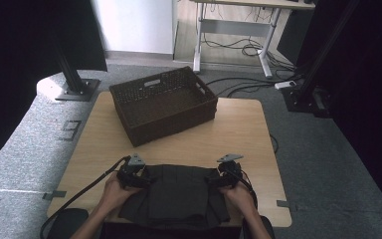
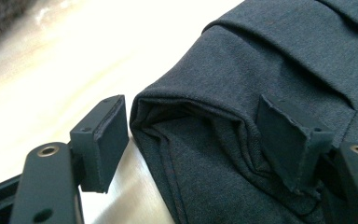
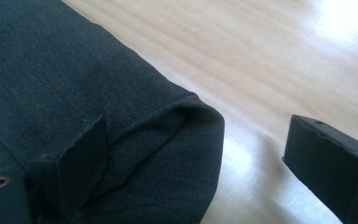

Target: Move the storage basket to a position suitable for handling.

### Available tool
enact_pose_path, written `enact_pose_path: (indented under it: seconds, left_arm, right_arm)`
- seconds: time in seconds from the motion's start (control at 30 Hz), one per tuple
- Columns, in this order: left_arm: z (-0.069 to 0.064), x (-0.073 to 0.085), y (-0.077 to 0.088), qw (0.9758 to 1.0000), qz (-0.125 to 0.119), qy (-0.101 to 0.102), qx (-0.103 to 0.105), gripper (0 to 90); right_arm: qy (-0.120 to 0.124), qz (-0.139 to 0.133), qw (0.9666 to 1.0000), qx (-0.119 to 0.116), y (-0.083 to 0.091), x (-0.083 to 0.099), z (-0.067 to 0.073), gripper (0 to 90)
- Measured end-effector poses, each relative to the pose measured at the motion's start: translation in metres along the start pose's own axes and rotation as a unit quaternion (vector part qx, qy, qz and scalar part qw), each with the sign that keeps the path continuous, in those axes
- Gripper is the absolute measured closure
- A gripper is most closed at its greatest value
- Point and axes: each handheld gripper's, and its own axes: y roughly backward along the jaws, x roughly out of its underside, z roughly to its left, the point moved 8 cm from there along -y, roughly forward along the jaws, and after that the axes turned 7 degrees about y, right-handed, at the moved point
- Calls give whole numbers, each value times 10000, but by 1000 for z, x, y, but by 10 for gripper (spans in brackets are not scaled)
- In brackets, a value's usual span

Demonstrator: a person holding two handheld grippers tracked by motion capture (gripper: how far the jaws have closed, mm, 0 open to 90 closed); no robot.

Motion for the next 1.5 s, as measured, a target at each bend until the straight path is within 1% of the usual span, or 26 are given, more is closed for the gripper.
enact_pose_path:
  seconds: [0.17, 0.27, 0.4, 0.47, 0.5, 0.57, 0.6, 0.63, 0.7, 0.77, 0.83, 0.9, 0.93, 0.97, 1.0, 1.03, 1.07, 1.13, 1.17, 1.2, 1.27, 1.3, 1.33, 1.37, 1.47, 1.5]
  left_arm:
    - [-8, 12, 9, 9999, 26, 50, 99, 263]
    - [-14, 19, 13, 10000, -7, 12, 83, 263]
    - [-16, 20, 15, 10000, -14, -27, 62, 262]
    - [-15, 19, 16, 9999, -4, -34, 114, 259]
    - [-14, 17, 17, 9997, 16, -8, 228, 254]
    - [-10, 12, 21, 9995, -4, 51, 314, 228]
    - [-10, 12, 21, 9995, -4, 51, 314, 221]
    - [-6, 5, 27, 9994, -102, 100, 318, 217]
    - [-1, -3, 34, 9995, -203, 84, 212, 216]
    - [7, -11, 41, 9996, -280, 66, 68, 215]
    - [15, -20, 47, 9994, -347, 52, -66, 215]
    - [18, -25, 50, 9992, -386, 49, -123, 215]
    - [26, -34, 53, 9988, -415, 58, -234, 215]
    - [26, -34, 53, 9988, -415, 58, -234, 214]
    - [35, -43, 55, 9984, -424, 52, -362, 209]
    - [39, -47, 55, 9983, -417, 75, -404, 208]
    - [39, -47, 55, 9983, -417, 75, -404, 201]
    - [48, -56, 57, 9982, -417, 181, -401, 193]
    - [55, -65, 58, 9976, -498, 363, -307, 192]
    - [59, -70, 60, 9973, -518, 426, -298, 185]
    - [63, -74, 61, 9970, -525, 430, -363, 167]
    - [71, -83, 65, 9964, -546, 425, -488, 163]
    - [71, -83, 65, 9964, -546, 425, -488, 156]
    - [77, -92, 69, 9955, -584, 418, -611, 149]
    - [85, -104, 75, 9944, -584, 352, -801, 142]
    - [85, -104, 75, 9944, -584, 352, -801, 143]
  right_arm:
    - [28, -46, 9999, -85, 6, 7, 12, 64]
    - [59, -81, 9999, -96, 10, 12, 19, 64]
    - [82, -96, 9999, -69, 12, 14, 22, 64]
    - [92, -87, 9999, -41, 13, 13, 23, 65]
    - [114, -61, 9999, -53, 13, 13, 23, 81]
    - [146, -55, 9998, -137, 15, 11, 23, 104]
    - [146, -55, 9998, -137, 15, 11, 23, 104]
    - [107, -82, 9997, -218, 17, 10, 23, 103]
    - [5, -118, 9994, -325, 20, 9, 22, 93]
    - [26, -243, 9991, -355, 27, 6, 19, 82]
    - [27, -346, 9992, -222, 36, 2, 11, 82]
    - [8, -372, 9991, -200, 40, 0, 7, 82]
    - [6, -388, 9992, -68, 47, -2, -3, 82]
    - [6, -388, 9992, -68, 47, -2, -3, 82]
    - [33, -368, 9993, 68, 50, -2, -11, 74]
    - [30, -348, 9993, 150, 52, -1, -17, 68]
    - [30, -348, 9993, 150, 52, -1, -17, 68]
    - [-32, -287, 9990, 331, 53, 4, -30, 44]
    - [-57, -250, 9989, 384, 53, 7, -33, 38]
    - [-87, -216, 9988, 430, 53, 9, -37, 35]
    - [-122, -190, 9987, 457, 52, 13, -40, 34]
    - [-189, -126, 9984, 517, 51, 20, -46, 29]
    - [-208, -103, 9983, 541, 50, 23, -47, 25]
    - [-241, -77, 9980, 577, 48, 26, -50, 23]
    - [-306, -16, 9976, 623, 44, 37, -57, 23]
    - [-306, -16, 9976, 623, 44, 37, -57, 23]
